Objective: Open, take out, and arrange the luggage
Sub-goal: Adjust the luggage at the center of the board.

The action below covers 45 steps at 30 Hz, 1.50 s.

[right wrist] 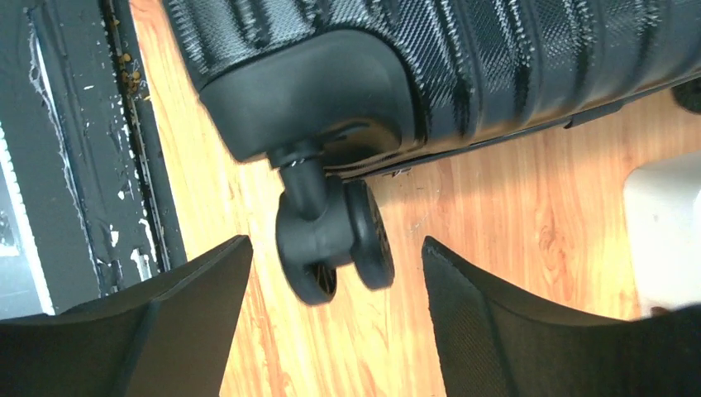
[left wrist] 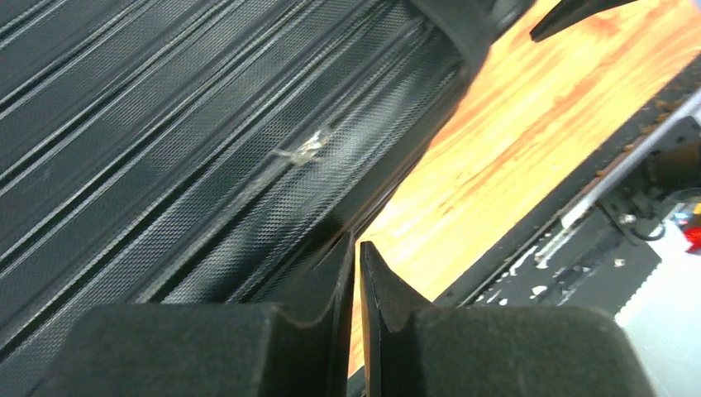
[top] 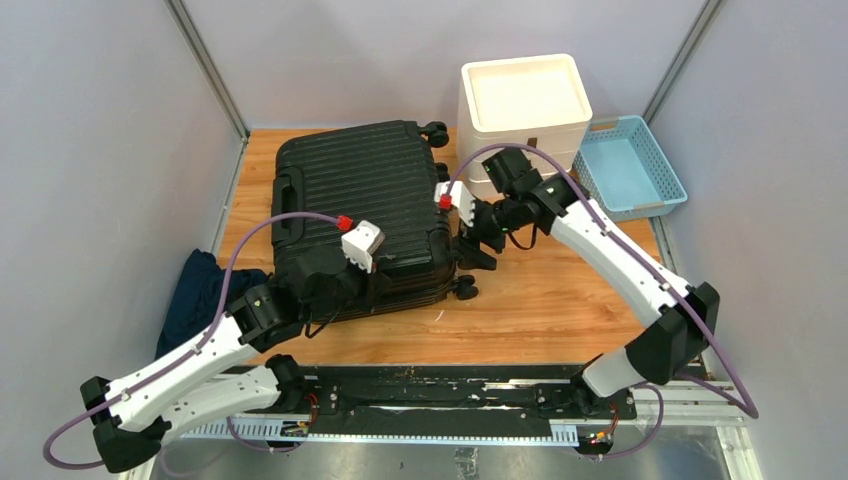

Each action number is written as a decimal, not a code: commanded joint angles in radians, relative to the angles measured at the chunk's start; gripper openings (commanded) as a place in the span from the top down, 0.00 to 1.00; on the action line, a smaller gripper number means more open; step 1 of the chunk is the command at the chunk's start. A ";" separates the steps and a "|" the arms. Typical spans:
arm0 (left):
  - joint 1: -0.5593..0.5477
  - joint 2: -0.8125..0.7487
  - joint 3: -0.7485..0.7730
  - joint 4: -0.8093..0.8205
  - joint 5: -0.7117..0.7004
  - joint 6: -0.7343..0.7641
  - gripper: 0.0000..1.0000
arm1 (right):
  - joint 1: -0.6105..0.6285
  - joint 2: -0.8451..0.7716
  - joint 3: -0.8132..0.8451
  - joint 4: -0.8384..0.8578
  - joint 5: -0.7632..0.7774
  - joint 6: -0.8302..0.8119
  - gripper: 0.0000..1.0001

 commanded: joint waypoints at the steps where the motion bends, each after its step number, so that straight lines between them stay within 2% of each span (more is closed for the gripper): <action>1: 0.011 -0.037 -0.016 0.095 0.183 -0.007 0.85 | -0.059 -0.132 -0.051 -0.025 -0.191 -0.001 0.17; 5: 0.011 -0.098 -0.063 0.170 0.356 -0.083 0.74 | -0.248 -0.282 -0.215 0.087 -0.536 0.073 0.15; 7: 0.011 -0.141 -0.106 0.249 0.404 -0.141 0.68 | -0.355 -0.385 -0.371 0.261 -0.685 0.188 0.12; 9: 0.011 -0.170 -0.155 0.351 0.435 -0.201 0.61 | -0.445 -0.495 -0.546 0.512 -0.770 0.350 0.09; 12: 0.011 -0.176 -0.204 0.481 0.449 -0.244 0.48 | -0.518 -0.549 -0.742 0.820 -0.829 0.554 0.08; 15: 0.011 -0.147 -0.203 0.550 0.464 -0.218 0.38 | -0.534 -0.556 -0.864 1.023 -0.777 0.652 0.00; 19: 0.011 -0.078 -0.124 0.526 0.533 -0.010 0.17 | -0.531 -0.533 -0.964 1.180 -0.750 0.743 0.00; 22: 0.011 -0.002 0.014 0.368 0.554 0.213 0.02 | -0.531 -0.532 -0.974 1.172 -0.762 0.715 0.00; 23: 0.011 0.030 0.084 0.316 0.556 0.286 0.00 | -0.532 -0.534 -0.963 1.137 -0.767 0.681 0.00; 27: 0.012 0.211 0.290 0.119 0.616 0.584 0.00 | -0.531 -0.539 -0.929 0.974 -0.779 0.491 0.00; 30: 0.011 0.335 0.414 0.005 0.671 0.776 0.00 | -0.531 -0.537 -0.928 0.939 -0.786 0.446 0.00; 34: 0.011 0.486 0.564 -0.061 0.636 0.860 0.00 | -0.531 -0.526 -0.935 0.943 -0.802 0.439 0.00; 38: 0.003 0.611 0.653 -0.069 0.617 0.866 0.00 | -0.530 -0.513 -0.948 0.960 -0.805 0.439 0.00; 45: -0.077 0.781 0.755 -0.140 0.326 0.893 0.01 | -0.530 -0.514 -0.983 1.005 -0.806 0.431 0.02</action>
